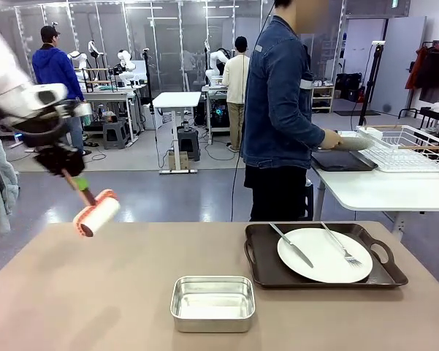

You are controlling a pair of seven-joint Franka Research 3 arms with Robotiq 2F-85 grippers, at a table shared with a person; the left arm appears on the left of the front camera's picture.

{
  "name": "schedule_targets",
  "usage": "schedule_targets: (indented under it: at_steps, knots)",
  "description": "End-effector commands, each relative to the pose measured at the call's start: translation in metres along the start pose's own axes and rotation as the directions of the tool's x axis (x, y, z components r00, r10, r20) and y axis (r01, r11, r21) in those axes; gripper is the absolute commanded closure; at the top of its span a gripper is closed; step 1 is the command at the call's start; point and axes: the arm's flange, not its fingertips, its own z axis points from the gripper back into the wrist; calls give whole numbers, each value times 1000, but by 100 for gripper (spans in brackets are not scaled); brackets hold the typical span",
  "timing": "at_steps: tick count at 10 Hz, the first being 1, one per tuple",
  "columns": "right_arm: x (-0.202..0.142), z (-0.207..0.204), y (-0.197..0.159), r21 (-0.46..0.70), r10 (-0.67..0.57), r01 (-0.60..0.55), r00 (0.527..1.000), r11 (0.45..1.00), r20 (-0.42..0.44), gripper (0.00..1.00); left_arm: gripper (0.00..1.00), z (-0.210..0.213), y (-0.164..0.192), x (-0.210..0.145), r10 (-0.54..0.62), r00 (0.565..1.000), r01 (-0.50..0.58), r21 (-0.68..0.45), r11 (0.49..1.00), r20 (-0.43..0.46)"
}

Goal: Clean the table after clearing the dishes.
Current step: Place the Lint Roller back on top of the Airtight Container.

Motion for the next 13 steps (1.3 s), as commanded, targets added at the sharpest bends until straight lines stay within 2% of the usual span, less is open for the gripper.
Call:
schedule_targets:
  at_steps: [1, 3, 4, 5, 7, 8, 9, 10, 11, 12, 13]
  knots:
    - [-1, 1, 3, 2, 0, 0, 1000, 1000, 3, 0, 79, -7, -74, 50, -370, 916, 386, 86, 919, -153]
    - [-1, 1, 3, 2, 0, 0, 1000, 1000, 3, 0, 79, -32, -143, 66, -601, 777, 620, 57, 783, -189]
    - [-1, 1, 3, 2, 0, 0, 1000, 1000, 3, 0, 79, -46, -173, 70, -713, 677, 731, 50, 681, -183]
    - [-1, 1, 3, 2, 0, 0, 1000, 1000, 3, 0, 79, -56, -196, 70, -785, 595, 802, 58, 595, -172]
    - [-1, 1, 3, 2, 0, 0, 1000, 1000, 3, 0, 79, -71, -230, 61, -859, 489, 870, 6, 494, -150]
    - [-1, 1, 3, 2, 0, 0, 1000, 1000, 3, 0, 79, -86, -248, 52, -901, 414, 904, -51, 423, -133]
    - [-1, 1, 3, 2, 0, 0, 1000, 1000, 3, 0, 79, -99, -258, 49, -924, 366, 923, -81, 376, -112]
    - [-1, 1, 3, 2, 0, 0, 1000, 1000, 3, 0, 79, -114, -260, 51, -925, 361, 921, -112, 374, -122]
    - [-1, 1, 3, 2, 0, 0, 1000, 1000, 3, 0, 79, -126, -257, 55, -926, 365, 916, -141, 375, -91]
    - [-1, 1, 3, 2, 0, 0, 1000, 1000, 3, 0, 79, -142, -255, 58, -921, 376, 901, -191, 389, -103]
    - [-1, 1, 3, 2, 0, 0, 1000, 1000, 3, 0, 79, -151, -253, 57, -906, 408, 875, -233, 424, -115]
